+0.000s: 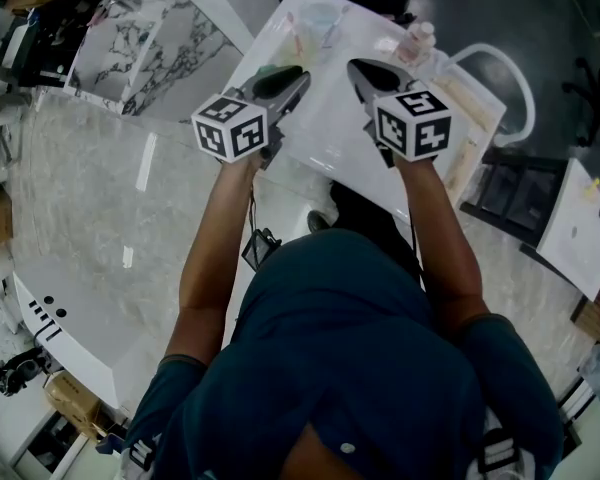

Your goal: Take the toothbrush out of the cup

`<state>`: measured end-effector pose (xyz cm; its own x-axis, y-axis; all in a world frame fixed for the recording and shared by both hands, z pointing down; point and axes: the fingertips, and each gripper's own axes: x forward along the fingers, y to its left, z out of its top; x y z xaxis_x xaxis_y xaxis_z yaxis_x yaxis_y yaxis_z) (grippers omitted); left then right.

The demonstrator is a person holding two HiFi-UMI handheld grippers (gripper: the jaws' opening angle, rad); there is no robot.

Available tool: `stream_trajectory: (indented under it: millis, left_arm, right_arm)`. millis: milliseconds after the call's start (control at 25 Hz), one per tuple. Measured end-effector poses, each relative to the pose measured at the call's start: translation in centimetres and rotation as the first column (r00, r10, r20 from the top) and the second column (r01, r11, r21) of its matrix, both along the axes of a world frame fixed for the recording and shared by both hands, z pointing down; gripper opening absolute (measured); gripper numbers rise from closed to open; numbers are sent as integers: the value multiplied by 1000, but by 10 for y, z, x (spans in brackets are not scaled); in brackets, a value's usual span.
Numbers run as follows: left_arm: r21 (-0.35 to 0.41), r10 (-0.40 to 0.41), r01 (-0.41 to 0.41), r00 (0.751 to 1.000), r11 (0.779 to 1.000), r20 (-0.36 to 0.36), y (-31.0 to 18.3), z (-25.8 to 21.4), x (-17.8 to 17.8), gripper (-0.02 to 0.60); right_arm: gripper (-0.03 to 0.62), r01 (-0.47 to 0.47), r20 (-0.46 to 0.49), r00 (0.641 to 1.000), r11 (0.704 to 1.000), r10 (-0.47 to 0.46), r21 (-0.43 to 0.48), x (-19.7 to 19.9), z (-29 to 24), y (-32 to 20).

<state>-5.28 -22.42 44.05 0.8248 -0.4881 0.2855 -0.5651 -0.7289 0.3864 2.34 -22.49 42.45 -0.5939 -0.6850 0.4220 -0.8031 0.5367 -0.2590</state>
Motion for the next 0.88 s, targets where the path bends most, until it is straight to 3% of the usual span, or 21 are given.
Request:
stream_trajectory:
  millis: [440,880]
  left_arm:
    - [0,-72,72,997,997,6,-3,3,-28,67]
    - [-11,-204,204,979,979,17,-9,10,-84,60]
  right_arm:
    - [11,26,-1,1000,1000,-26,11,-7,2,-25]
    - [11,67,-12,998,998,-66,18,-31,11,-84]
